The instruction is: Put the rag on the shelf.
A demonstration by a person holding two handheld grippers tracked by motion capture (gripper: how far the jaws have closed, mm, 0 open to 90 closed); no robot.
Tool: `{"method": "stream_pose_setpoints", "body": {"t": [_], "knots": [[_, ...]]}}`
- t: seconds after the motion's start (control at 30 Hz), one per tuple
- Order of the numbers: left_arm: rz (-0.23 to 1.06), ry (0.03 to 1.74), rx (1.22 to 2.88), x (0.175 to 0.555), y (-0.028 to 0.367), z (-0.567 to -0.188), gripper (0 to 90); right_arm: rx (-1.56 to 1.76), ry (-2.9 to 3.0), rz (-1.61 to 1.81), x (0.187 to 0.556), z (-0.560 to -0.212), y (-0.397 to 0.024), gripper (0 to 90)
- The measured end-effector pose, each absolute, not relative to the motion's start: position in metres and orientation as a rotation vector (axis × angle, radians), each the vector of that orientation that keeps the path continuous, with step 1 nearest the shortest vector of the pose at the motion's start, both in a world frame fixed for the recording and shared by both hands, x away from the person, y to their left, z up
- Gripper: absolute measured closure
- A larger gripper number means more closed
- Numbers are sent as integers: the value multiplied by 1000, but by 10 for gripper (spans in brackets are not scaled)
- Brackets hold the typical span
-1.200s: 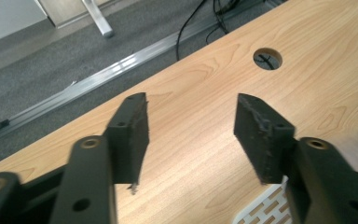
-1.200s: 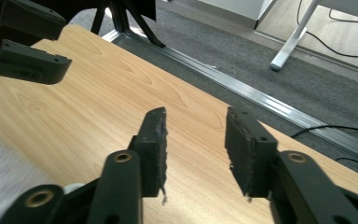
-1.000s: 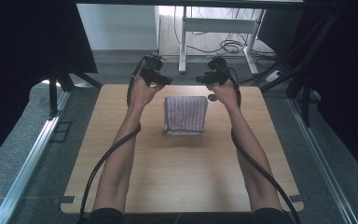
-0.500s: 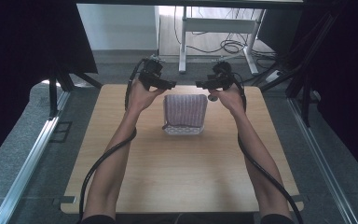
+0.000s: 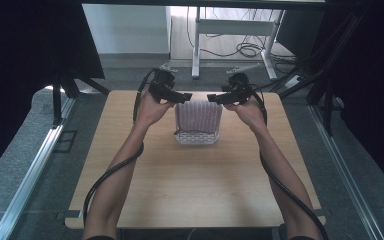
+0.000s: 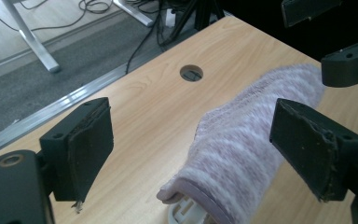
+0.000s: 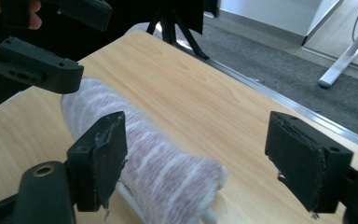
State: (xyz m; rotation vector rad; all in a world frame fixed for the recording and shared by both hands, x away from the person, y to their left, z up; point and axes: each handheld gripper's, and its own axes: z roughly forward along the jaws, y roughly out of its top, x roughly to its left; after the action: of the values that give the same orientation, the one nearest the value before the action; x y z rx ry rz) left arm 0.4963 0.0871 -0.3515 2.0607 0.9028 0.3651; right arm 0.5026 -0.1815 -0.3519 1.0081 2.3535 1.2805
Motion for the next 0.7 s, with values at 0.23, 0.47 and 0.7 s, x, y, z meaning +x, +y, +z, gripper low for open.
{"method": "stream_pose_setpoints", "body": {"t": [0.23,0.47,0.7], "knots": [[347,889,2038,483,96,-350,120,984,2371,1287,488,-355,-183,166],[372,866,2025,462,106,-355,116,958,2379,1280,471,-359,-186,143],[373,846,2004,442,116,-366,115,943,2396,1266,455,-368,-190,136]]}}
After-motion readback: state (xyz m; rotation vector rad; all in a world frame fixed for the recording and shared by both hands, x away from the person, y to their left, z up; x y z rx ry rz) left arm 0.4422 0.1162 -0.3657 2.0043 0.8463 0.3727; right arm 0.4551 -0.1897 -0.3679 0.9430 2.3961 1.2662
